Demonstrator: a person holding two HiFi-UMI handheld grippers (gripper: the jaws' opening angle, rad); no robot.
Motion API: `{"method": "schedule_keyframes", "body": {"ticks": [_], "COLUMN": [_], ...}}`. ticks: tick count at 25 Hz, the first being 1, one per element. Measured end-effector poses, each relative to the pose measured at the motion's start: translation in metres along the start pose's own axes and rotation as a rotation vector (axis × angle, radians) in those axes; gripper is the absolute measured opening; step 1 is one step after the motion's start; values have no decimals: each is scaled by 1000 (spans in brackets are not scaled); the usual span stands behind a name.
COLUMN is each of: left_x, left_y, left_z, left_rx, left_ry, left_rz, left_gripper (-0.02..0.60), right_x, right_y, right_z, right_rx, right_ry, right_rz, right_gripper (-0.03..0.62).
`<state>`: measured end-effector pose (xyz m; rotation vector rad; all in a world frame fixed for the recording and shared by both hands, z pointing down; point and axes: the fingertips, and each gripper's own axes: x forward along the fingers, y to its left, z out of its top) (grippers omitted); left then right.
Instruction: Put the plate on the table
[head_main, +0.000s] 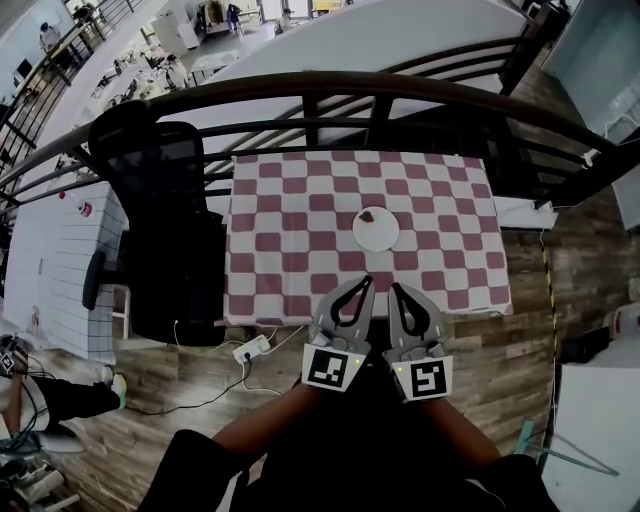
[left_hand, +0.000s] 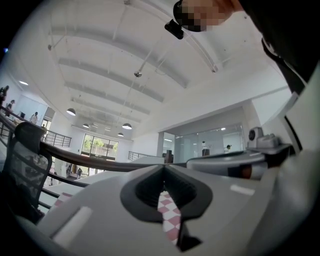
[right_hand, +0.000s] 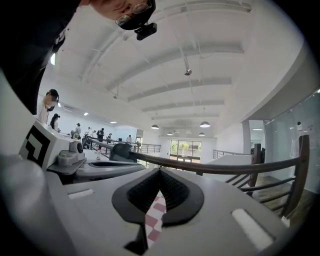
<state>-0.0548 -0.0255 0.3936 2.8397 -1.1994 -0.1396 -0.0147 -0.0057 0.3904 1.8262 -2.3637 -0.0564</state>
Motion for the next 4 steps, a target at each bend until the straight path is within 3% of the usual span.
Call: {"method": "schedule_keyframes", "body": {"ticks": [4], "left_x": [8], "left_y": [-5], "left_z": [7], "left_rx": [23], "left_ry": [-19], "left_rz": [-26], "left_gripper": [8], "right_x": [1], "right_y": [-11], "right_z": [-2], "right_rx": [51], "right_ry": [11], "right_rz": [-21], "right_gripper": [-5]}}
